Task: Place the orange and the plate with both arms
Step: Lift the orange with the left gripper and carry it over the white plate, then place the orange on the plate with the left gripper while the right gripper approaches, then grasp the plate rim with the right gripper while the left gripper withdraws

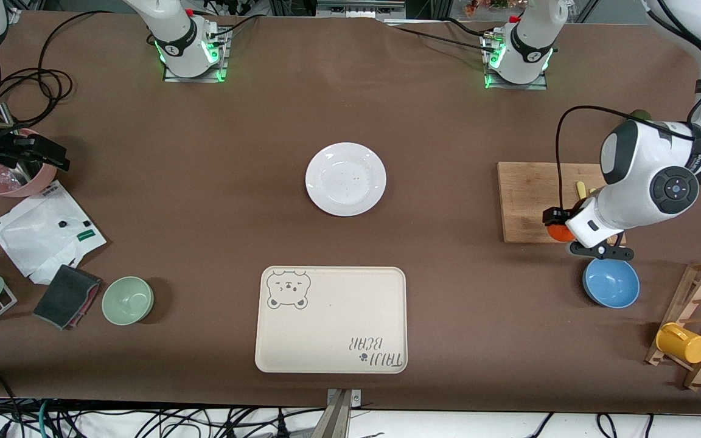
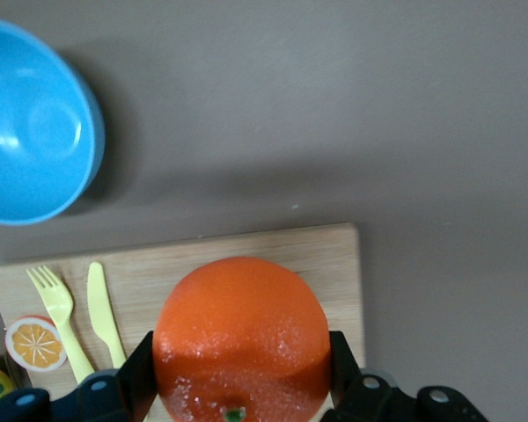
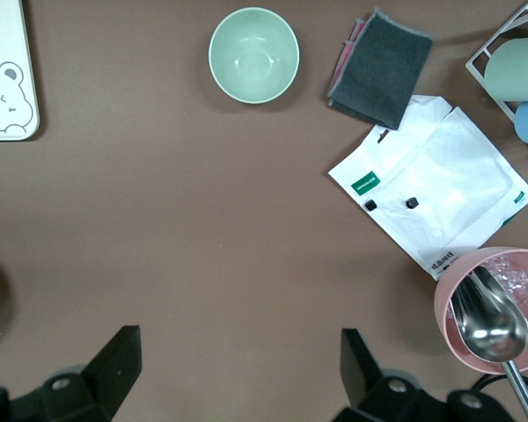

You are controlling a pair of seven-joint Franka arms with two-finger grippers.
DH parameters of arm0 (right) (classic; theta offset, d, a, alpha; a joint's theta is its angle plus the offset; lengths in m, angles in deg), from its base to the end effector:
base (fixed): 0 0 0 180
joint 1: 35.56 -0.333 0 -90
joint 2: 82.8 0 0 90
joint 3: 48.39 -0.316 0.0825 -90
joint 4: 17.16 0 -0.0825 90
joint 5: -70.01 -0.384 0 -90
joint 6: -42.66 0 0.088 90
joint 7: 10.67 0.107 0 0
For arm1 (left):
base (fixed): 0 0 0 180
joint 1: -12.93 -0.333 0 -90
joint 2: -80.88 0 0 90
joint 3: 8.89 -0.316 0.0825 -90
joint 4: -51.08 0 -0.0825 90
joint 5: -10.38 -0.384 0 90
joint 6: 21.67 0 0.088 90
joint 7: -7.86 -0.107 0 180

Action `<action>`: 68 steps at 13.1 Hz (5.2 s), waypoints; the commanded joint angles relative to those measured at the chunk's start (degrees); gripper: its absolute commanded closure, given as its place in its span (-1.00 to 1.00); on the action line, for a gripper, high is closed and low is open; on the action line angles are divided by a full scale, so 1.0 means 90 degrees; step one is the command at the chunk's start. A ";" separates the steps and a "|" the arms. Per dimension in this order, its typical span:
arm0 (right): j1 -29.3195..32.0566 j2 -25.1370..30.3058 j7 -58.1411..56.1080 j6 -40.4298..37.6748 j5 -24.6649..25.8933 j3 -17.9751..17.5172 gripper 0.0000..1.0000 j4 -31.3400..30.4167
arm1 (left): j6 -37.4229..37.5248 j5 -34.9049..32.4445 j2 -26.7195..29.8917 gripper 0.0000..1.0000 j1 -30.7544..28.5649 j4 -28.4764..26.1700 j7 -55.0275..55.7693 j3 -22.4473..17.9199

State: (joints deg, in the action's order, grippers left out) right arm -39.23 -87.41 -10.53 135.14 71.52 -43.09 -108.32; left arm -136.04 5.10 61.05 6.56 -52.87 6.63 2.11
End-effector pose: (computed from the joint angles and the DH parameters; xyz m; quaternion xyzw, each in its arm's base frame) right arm 0.5794 -0.0172 0.5732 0.9993 -0.0144 -0.0288 0.0165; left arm 0.6182 -0.0370 0.3409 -0.9944 0.0702 0.0780 0.0099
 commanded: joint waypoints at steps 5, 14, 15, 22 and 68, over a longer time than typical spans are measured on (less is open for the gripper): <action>-0.0013 0.0161 0.0063 -0.0032 -0.0011 -0.0004 -1.00 -0.0125 | 0.0315 0.0361 -0.0793 0.35 0.1496 0.1187 0.2406 0.0478; -0.0013 0.0161 0.0053 -0.0041 -0.0011 -0.0004 -1.00 -0.0125 | 0.0217 0.0371 -0.1711 0.42 0.3733 0.1734 0.6549 0.0478; -0.0013 0.0161 0.0053 -0.0032 -0.0011 -0.0004 -1.00 -0.0125 | 0.0120 0.0361 -0.1867 0.42 0.3910 0.1851 0.6940 0.0478; -0.0013 0.0161 0.0053 -0.0032 -0.0011 -0.0004 -1.00 -0.0125 | -0.1013 0.0469 -0.2581 0.40 0.4770 0.1969 0.8516 0.0478; -0.0931 -0.2279 -0.3507 0.5349 -0.7912 -0.2494 -1.00 -0.3993 | 0.1623 0.0664 0.2106 -1.00 0.1002 0.0230 -0.0390 -0.1133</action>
State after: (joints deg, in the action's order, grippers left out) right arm -46.92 -106.87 -36.32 182.82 1.50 -65.36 -145.17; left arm -122.38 9.60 78.24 16.16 -49.63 4.30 -7.88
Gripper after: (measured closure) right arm 0.000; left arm 0.000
